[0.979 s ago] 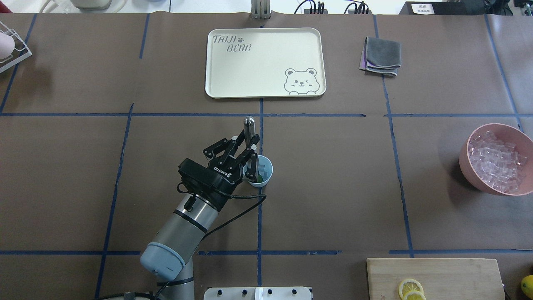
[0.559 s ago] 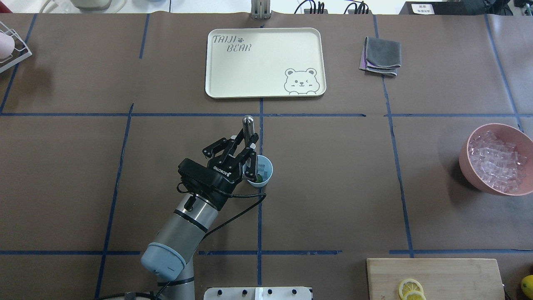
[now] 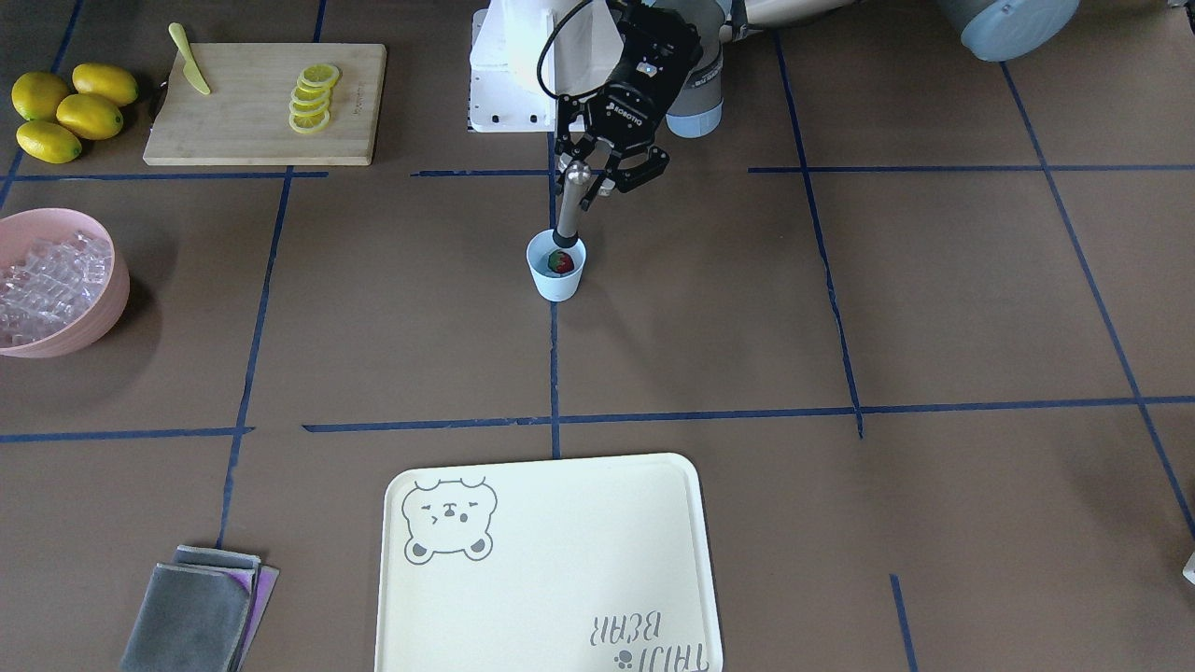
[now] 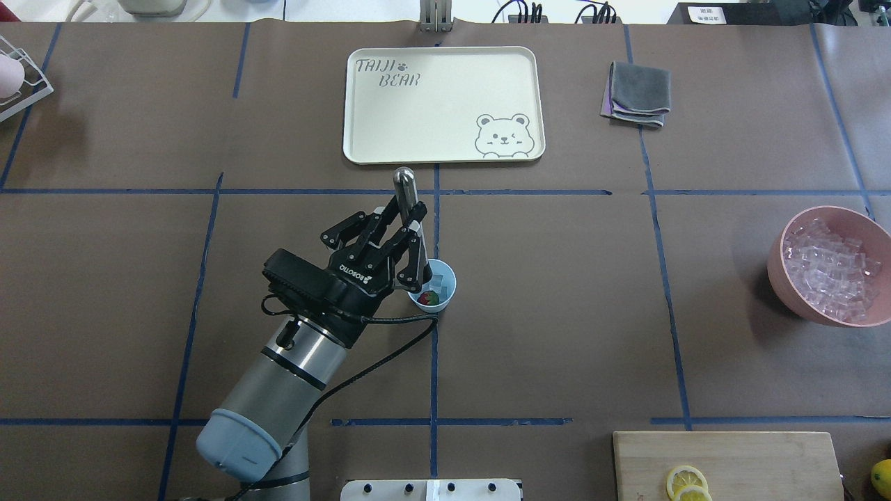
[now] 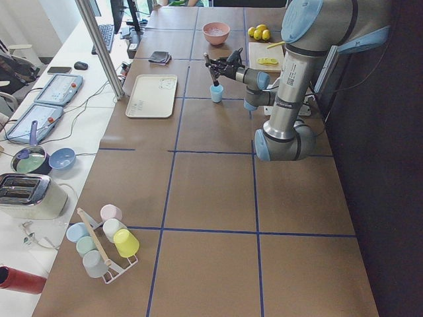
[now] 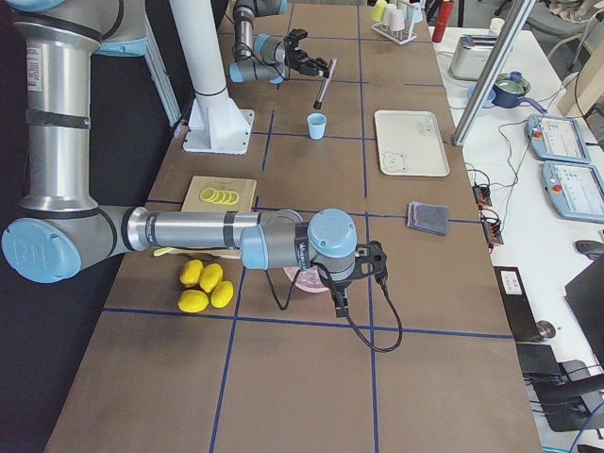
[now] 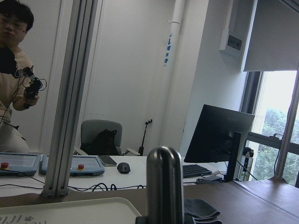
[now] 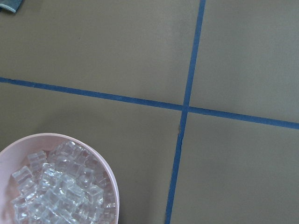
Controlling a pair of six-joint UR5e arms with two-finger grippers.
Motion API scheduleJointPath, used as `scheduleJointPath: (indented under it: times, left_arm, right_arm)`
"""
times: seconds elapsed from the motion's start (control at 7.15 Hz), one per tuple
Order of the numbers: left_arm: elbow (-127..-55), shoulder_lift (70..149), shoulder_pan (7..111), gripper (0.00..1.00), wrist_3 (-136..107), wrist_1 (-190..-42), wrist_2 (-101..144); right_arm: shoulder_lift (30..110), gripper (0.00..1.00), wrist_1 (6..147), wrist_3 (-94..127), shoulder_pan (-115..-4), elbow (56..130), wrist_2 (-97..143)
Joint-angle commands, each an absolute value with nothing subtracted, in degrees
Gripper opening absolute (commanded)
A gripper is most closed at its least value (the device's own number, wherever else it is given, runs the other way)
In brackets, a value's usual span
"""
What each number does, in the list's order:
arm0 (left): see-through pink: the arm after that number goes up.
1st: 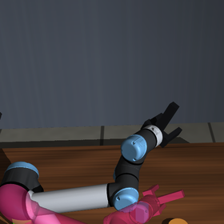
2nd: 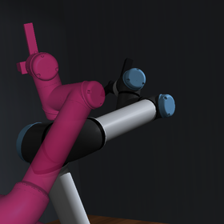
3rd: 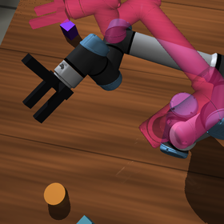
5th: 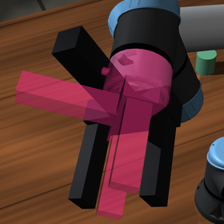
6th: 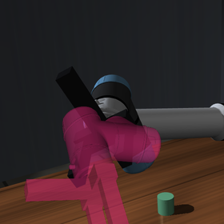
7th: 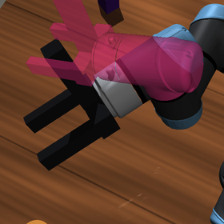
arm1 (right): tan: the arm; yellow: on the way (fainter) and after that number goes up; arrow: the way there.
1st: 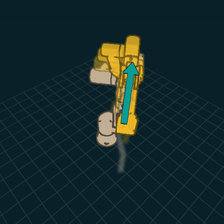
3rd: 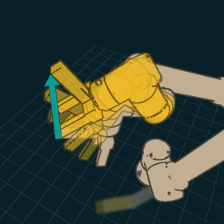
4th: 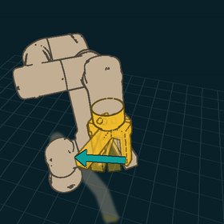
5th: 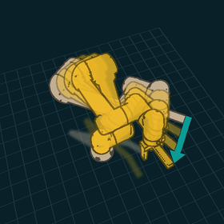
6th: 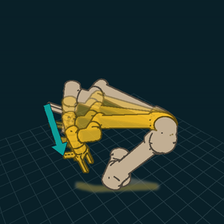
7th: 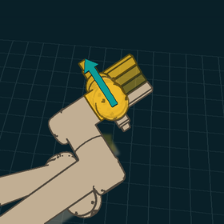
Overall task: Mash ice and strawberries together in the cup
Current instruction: 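Lift the metal rod out of the cup with the left gripper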
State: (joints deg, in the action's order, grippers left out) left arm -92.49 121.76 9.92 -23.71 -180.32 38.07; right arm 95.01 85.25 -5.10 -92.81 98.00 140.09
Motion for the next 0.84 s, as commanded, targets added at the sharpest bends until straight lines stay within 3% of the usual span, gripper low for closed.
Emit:
scheduleJointPath:
  times: [0.0, 0.28, 0.7]
  left_arm:
    - [-101.4, 120.0, 10.4, 0.00, -23.7, -177.1, 38.7]
    - [-102.7, 119.2, 14.4, 0.00, -28.0, -177.0, 43.8]
    - [-103.7, 108.8, 23.6, 0.00, -42.6, -177.1, 57.4]
  right_arm:
    - [95.0, 0.99, 85.3, -5.1, -92.8, 98.0, 140.0]
    - [94.9, 0.99, 85.2, -5.2, -92.8, 97.9, 139.8]
    - [94.7, 0.99, 85.2, -5.1, -92.8, 98.9, 139.9]
